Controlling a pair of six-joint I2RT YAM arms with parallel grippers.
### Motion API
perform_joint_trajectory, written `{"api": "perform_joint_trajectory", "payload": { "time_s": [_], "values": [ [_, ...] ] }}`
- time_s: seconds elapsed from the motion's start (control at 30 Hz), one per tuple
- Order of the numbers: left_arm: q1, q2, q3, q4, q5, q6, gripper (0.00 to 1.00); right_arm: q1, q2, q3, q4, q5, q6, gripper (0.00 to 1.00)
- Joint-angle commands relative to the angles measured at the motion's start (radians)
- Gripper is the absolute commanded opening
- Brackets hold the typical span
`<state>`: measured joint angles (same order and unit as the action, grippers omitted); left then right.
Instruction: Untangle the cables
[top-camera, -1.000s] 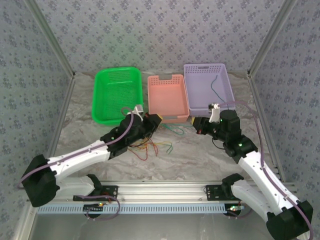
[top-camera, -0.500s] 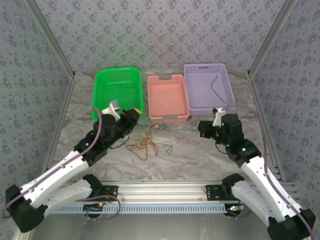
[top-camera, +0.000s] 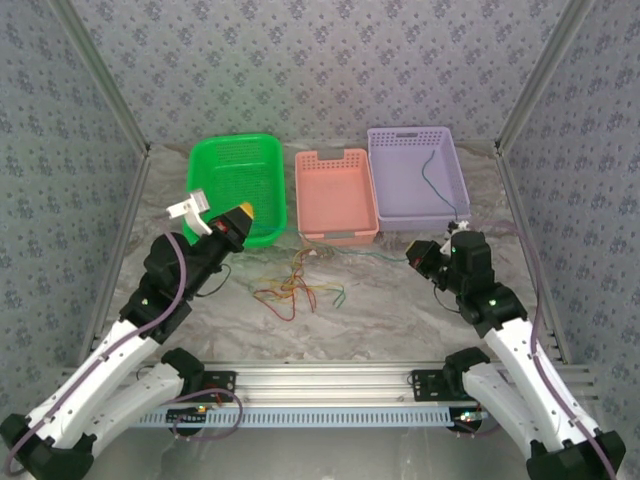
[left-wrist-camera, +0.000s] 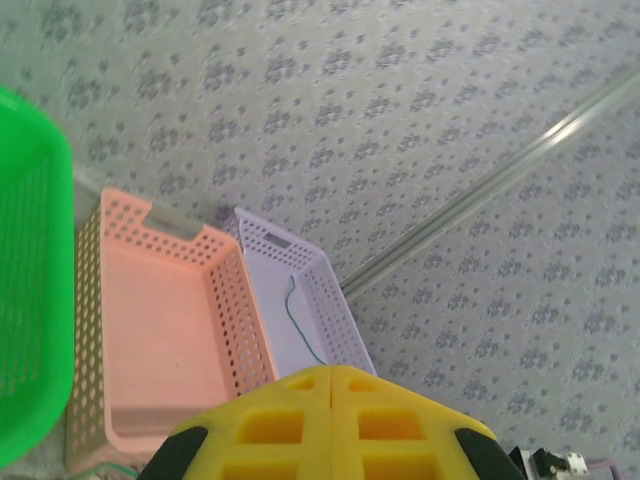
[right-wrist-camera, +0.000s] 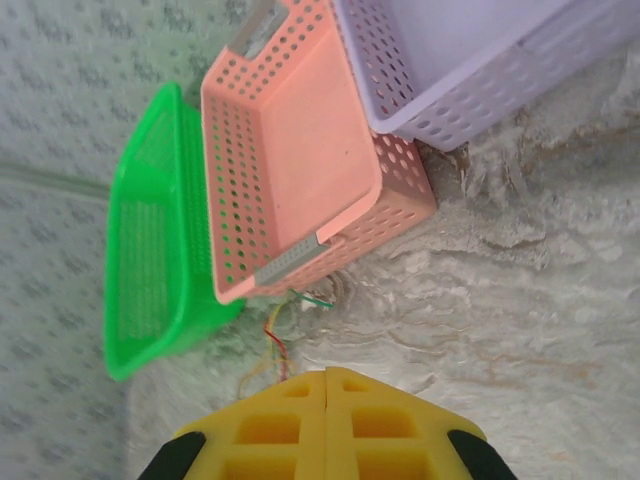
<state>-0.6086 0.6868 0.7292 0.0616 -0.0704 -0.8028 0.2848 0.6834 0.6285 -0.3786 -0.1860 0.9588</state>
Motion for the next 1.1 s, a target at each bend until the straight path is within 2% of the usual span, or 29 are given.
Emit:
{"api": "perform_joint_trajectory", "payload": {
  "time_s": [0.0,0.1,0.33,0.5,0.7,0.83,0.93,1.0,1.03,1.07],
  "values": [
    [0.013,-0.049,-0.013,0.076,0.016,0.183,0.00,-0.084,-0.027,-0.076,0.079,-0.043,0.276,0.00],
    [0.013,-0.090,-0.050,0.059,-0.009,0.216,0.00,-0.151,-0.039,-0.094,0.124,-0.069,0.406,0.00],
    [0.013,-0.192,-0.165,0.072,-0.056,0.198,0.00,-0.310,-0.079,-0.070,0.146,-0.083,0.577,0.00],
    [0.012,-0.213,-0.200,0.112,-0.074,0.159,0.00,-0.339,-0.069,-0.071,0.160,-0.109,0.647,0.00],
    [0.013,-0.194,-0.172,0.140,-0.103,0.127,0.00,-0.340,-0.071,-0.101,0.129,-0.135,0.628,0.00],
    [0.013,-0.080,-0.094,0.210,-0.049,0.093,0.00,-0.340,-0.024,-0.062,0.084,-0.180,0.514,0.00],
    [0.010,0.056,0.019,0.244,0.057,0.078,0.00,-0.340,0.040,0.049,-0.009,-0.231,0.298,0.00],
    [0.001,0.149,0.116,0.211,0.107,0.096,0.00,-0.336,0.077,0.148,-0.112,-0.247,0.114,0.00],
    [0.000,0.189,0.160,0.189,0.130,0.112,0.00,-0.334,0.088,0.185,-0.150,-0.249,0.028,0.05],
    [-0.003,0.233,0.207,0.161,0.155,0.130,0.00,-0.332,0.097,0.228,-0.200,-0.249,-0.060,0.15]
  ]
}}
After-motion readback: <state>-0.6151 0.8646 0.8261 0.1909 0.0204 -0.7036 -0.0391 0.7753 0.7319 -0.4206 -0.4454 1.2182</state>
